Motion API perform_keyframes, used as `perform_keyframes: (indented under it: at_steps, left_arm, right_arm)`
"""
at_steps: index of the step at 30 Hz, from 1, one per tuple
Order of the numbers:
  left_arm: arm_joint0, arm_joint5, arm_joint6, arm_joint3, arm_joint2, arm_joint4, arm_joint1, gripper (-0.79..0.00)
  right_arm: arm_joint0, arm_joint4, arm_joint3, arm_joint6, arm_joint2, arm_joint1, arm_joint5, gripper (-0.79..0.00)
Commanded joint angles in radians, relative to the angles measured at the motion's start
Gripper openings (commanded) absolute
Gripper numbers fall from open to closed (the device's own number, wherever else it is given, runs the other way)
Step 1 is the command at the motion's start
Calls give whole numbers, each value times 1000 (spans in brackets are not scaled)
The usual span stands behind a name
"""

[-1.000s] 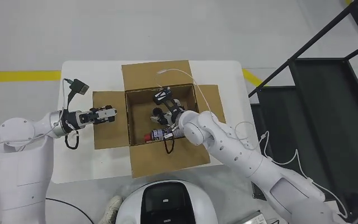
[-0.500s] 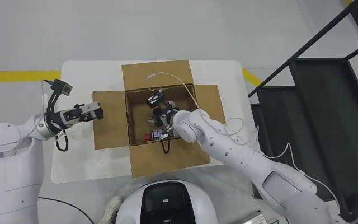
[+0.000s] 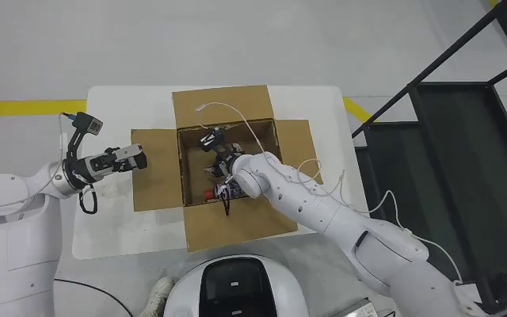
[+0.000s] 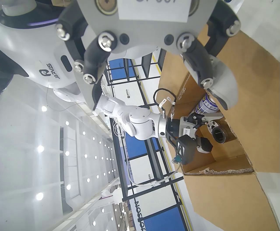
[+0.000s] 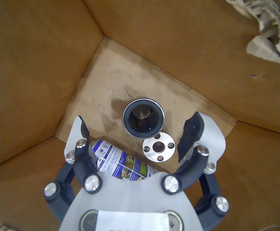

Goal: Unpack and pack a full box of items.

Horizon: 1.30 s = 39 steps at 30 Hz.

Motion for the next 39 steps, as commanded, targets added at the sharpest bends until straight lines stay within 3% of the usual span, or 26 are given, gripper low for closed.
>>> perform_keyframes:
  at_steps: [1,2,4,11,16,22,32,39]
  left_arm:
    - [0,0,0,0,0,0,0,0]
    - [0,0,0,0,0,0,0,0]
    - [0,0,0,0,0,0,0,0]
    - [0,0,0,0,0,0,0,0]
    - [0,0,0,0,0,0,0,0]
    - [0,0,0,0,0,0,0,0]
    - [0,0,0,0,0,0,0,0]
    - [0,0,0,0,0,0,0,0]
  right_arm:
    - [5,1,22,-6,-1,-11,5,-453]
    - [8,0,31,-5,-2,-16,6,-588]
    - [12,-4,47,-6,-3,-25,10,-785]
    - [4,-22,61,-21,8,-42,15,-785]
    - [-29,-62,-4,-29,44,-29,25,-785]
    - [-124,-151,-199,0,128,21,12,-785]
    - [-379,-345,-630,147,365,130,-80,-785]
    - [-509,-396,-778,175,516,167,-121,-785]
